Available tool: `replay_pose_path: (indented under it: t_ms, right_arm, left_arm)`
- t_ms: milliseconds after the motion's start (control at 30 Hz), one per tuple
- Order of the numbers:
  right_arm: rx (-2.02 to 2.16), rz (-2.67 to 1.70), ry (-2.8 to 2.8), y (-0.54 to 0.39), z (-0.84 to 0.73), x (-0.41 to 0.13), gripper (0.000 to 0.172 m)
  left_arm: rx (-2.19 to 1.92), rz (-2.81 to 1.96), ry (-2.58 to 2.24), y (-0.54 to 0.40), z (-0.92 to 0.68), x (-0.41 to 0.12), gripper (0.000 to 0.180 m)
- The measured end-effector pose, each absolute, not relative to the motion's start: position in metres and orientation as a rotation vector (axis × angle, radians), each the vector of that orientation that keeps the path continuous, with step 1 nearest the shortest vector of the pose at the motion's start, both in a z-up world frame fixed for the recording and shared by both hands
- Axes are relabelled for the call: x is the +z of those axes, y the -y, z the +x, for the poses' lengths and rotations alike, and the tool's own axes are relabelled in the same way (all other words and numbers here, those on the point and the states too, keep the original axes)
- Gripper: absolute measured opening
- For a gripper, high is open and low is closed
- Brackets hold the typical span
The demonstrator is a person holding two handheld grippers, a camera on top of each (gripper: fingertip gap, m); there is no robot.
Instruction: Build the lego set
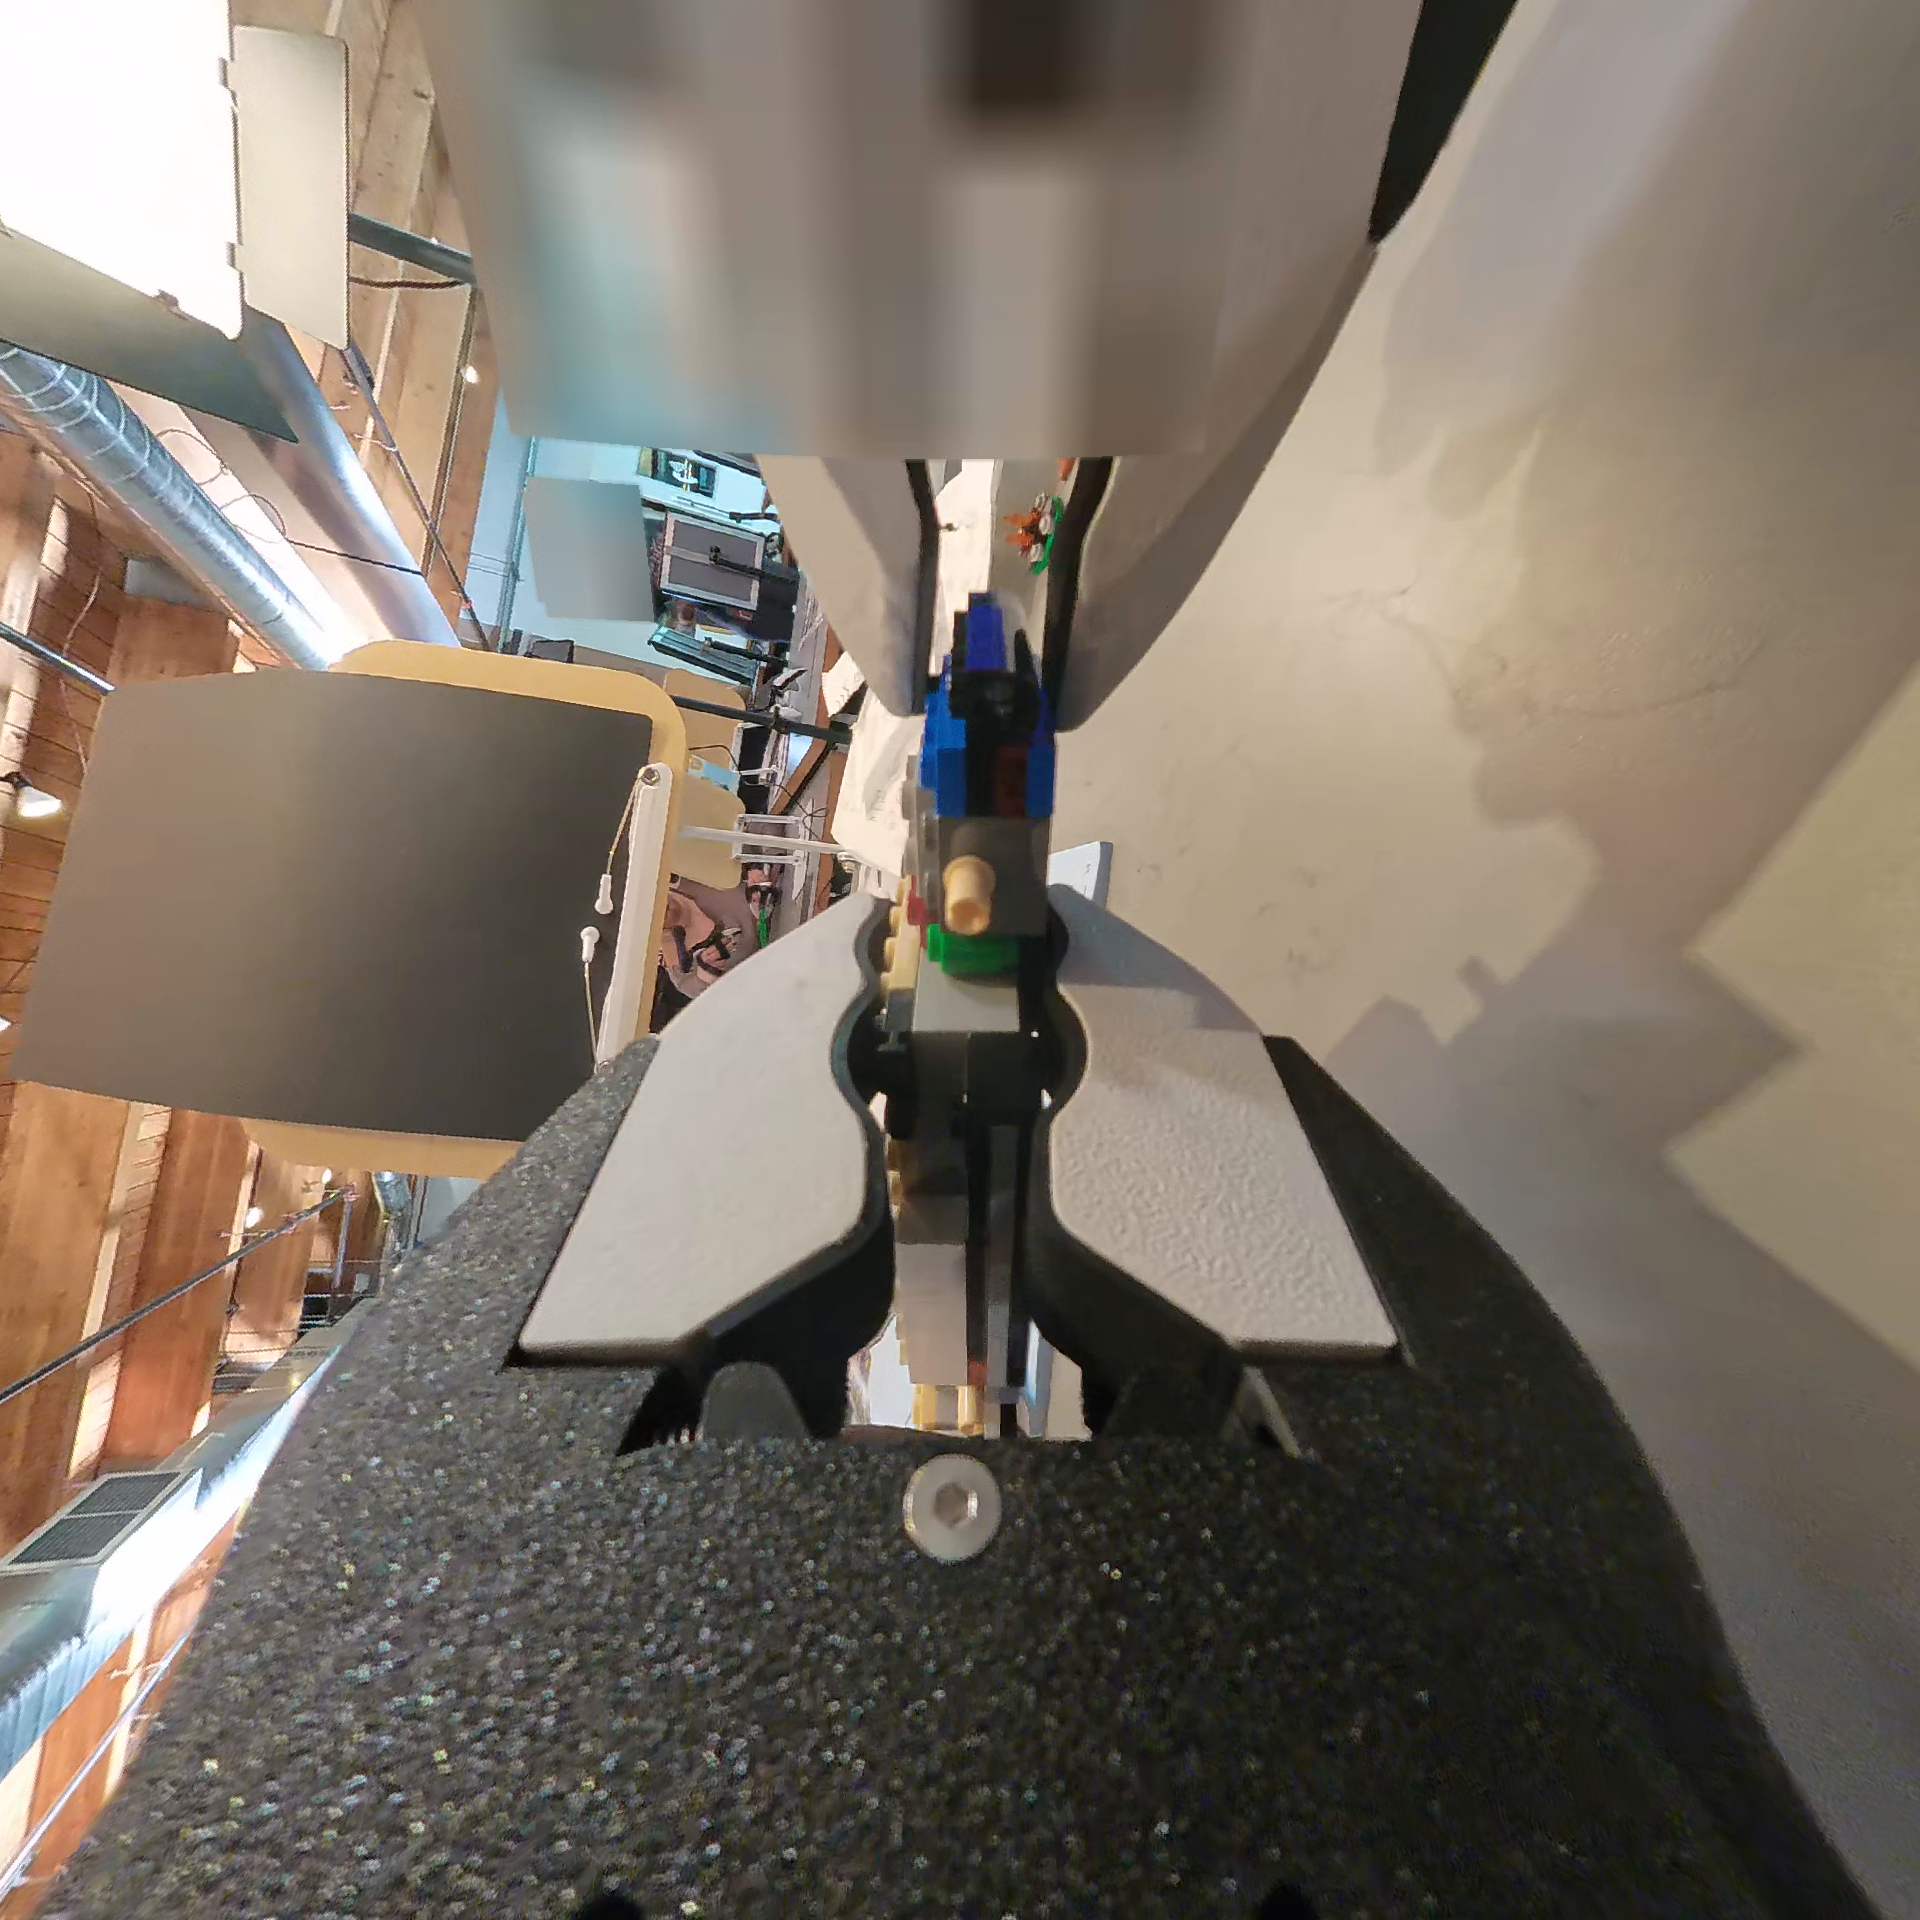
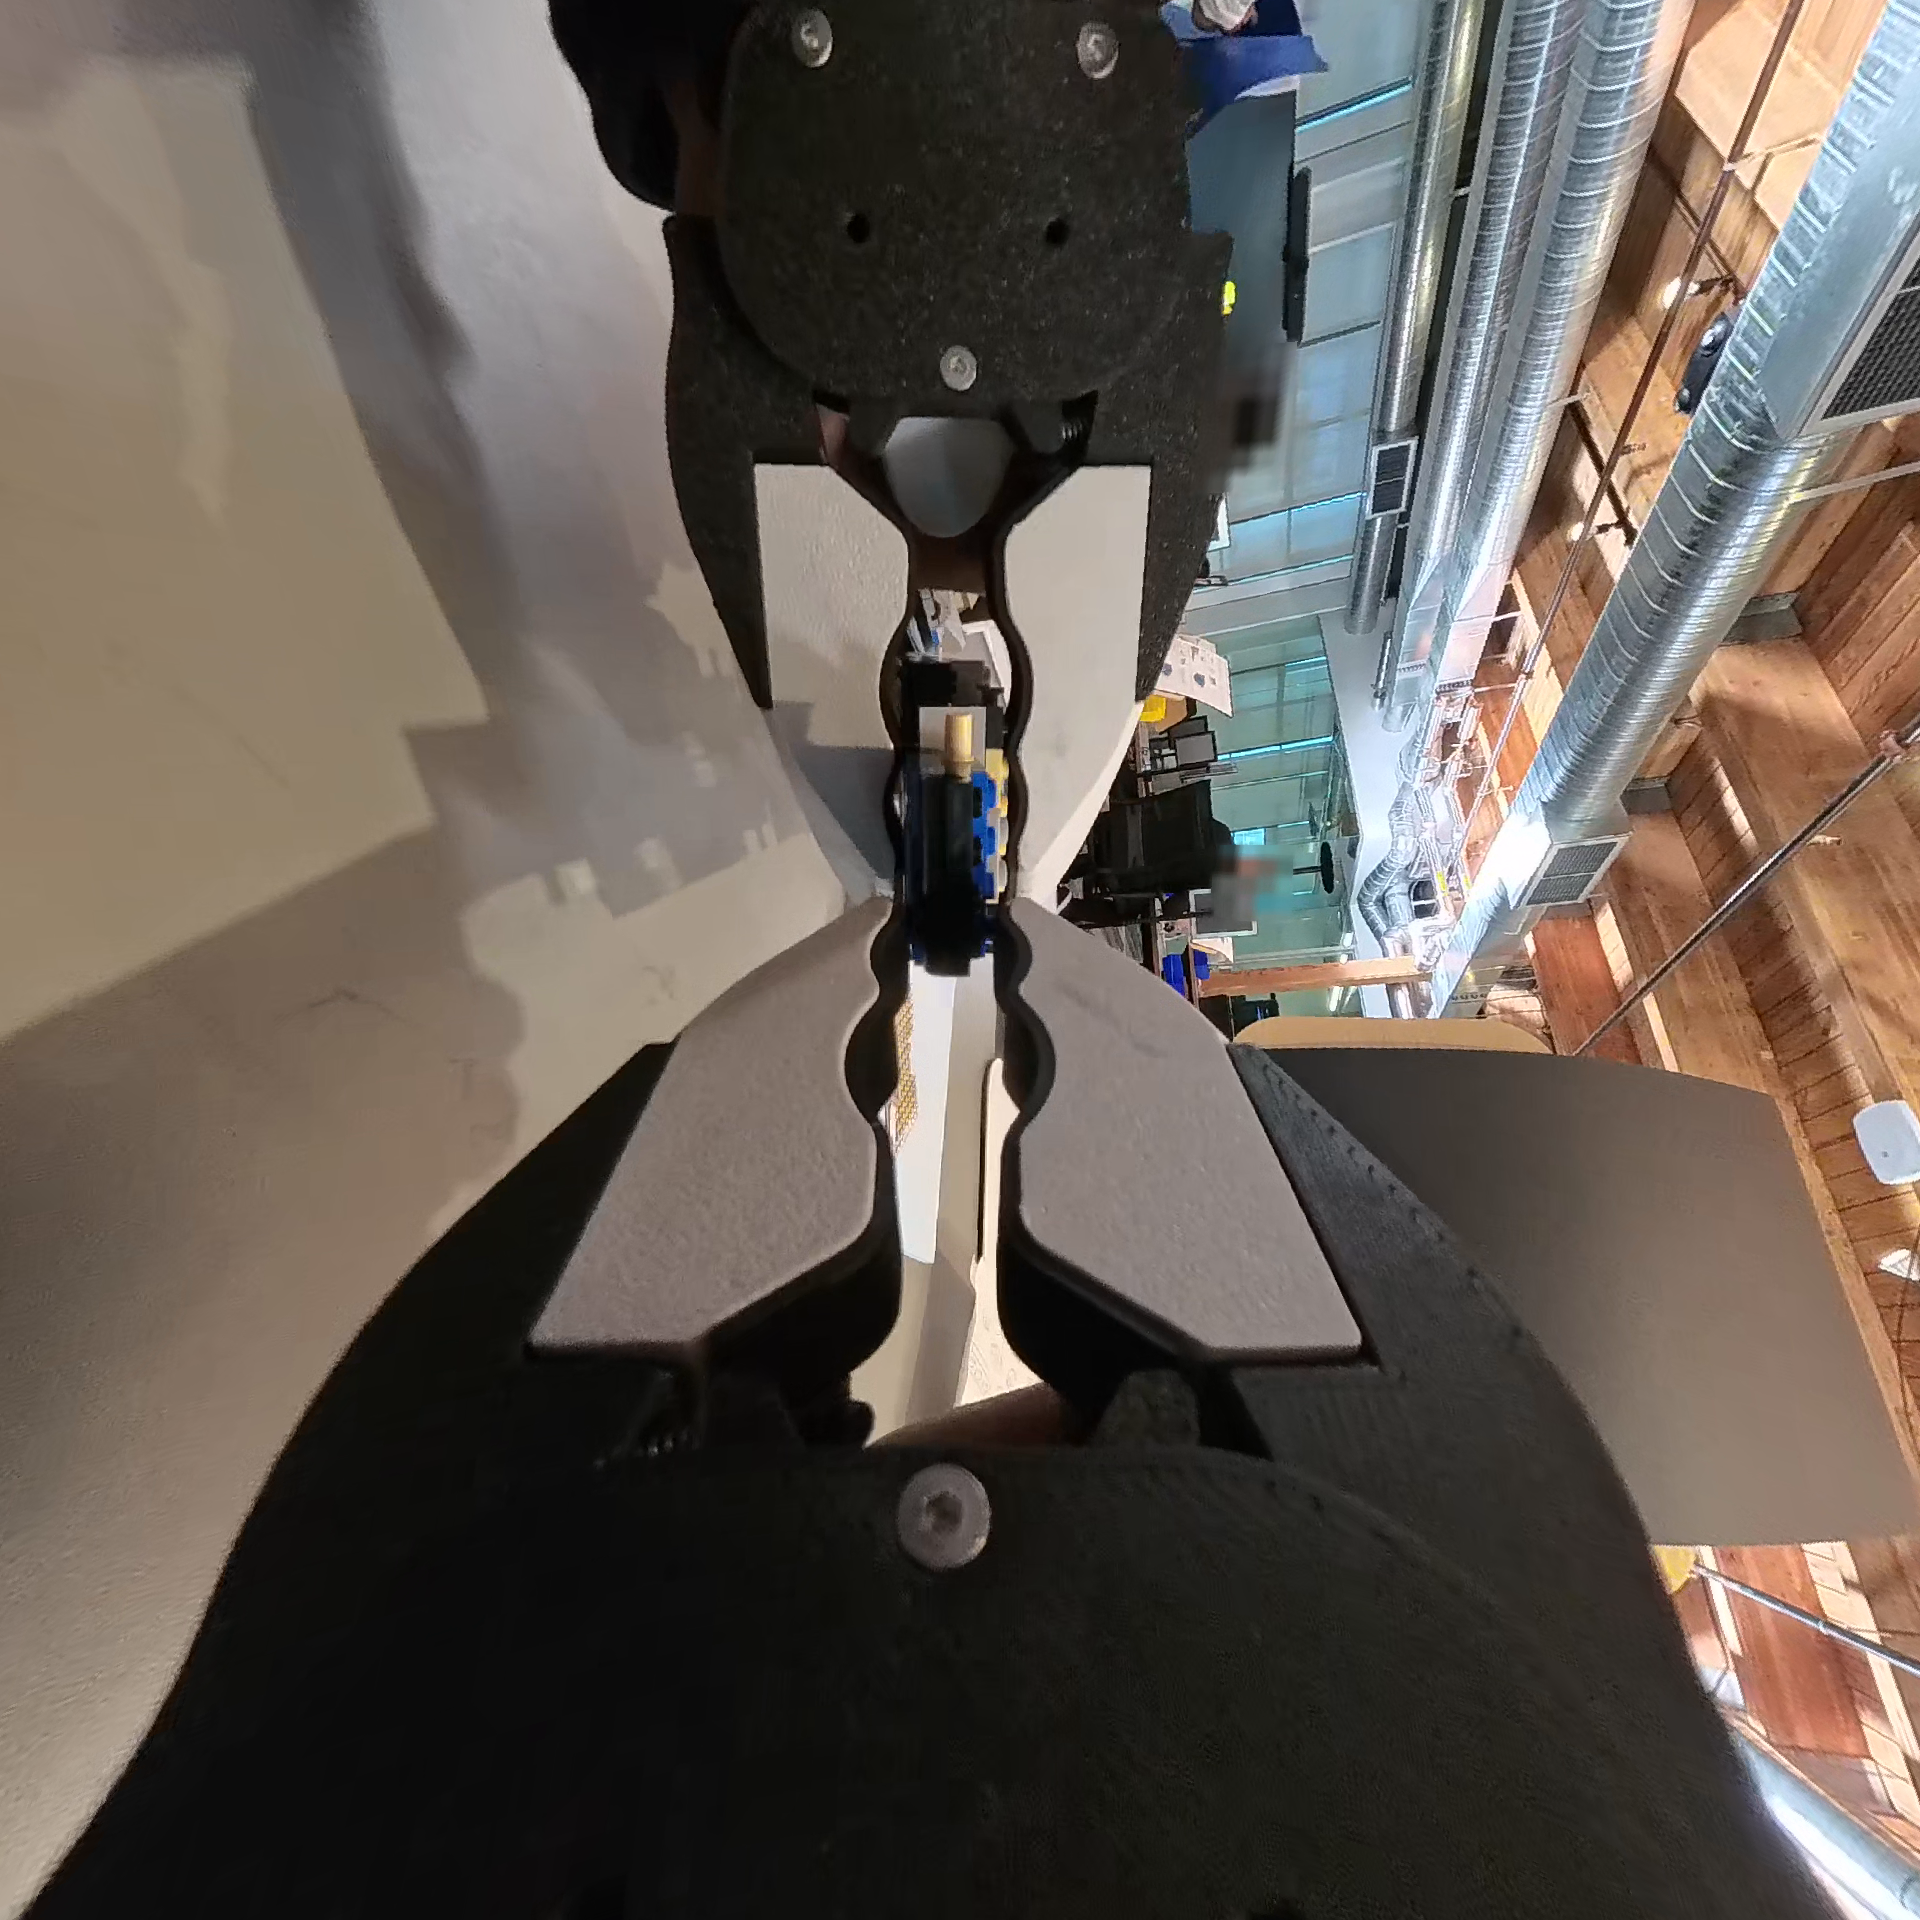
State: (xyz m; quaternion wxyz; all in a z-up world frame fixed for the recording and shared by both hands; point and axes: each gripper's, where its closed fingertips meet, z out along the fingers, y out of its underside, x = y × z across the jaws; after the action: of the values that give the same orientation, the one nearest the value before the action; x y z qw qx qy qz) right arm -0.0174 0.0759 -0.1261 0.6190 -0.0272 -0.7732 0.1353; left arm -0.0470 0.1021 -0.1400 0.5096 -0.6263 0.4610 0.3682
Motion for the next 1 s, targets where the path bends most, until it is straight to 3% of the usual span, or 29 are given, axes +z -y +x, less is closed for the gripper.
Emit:
replay_pose_path:
  t_ms: [767,900,1000]
  right_arm:
    - [0.202,-0.064,1.786,-0.081,-0.020,-0.128,0.015]
    - [0.093,-0.100,1.811,-0.092,-0.021,-0.136,0.027]
    - [0.053,-0.093,1.813,-0.093,-0.020,-0.138,0.027]
  left_arm:
    - [0.971,-1.486,-1.123,-0.102,-0.050,-0.139,0.025]
    - [1.088,-1.474,-1.154,-0.102,-0.054,-0.139,0.025]
    - [1.121,-1.472,-1.160,-0.101,-0.054,-0.138,0.025]
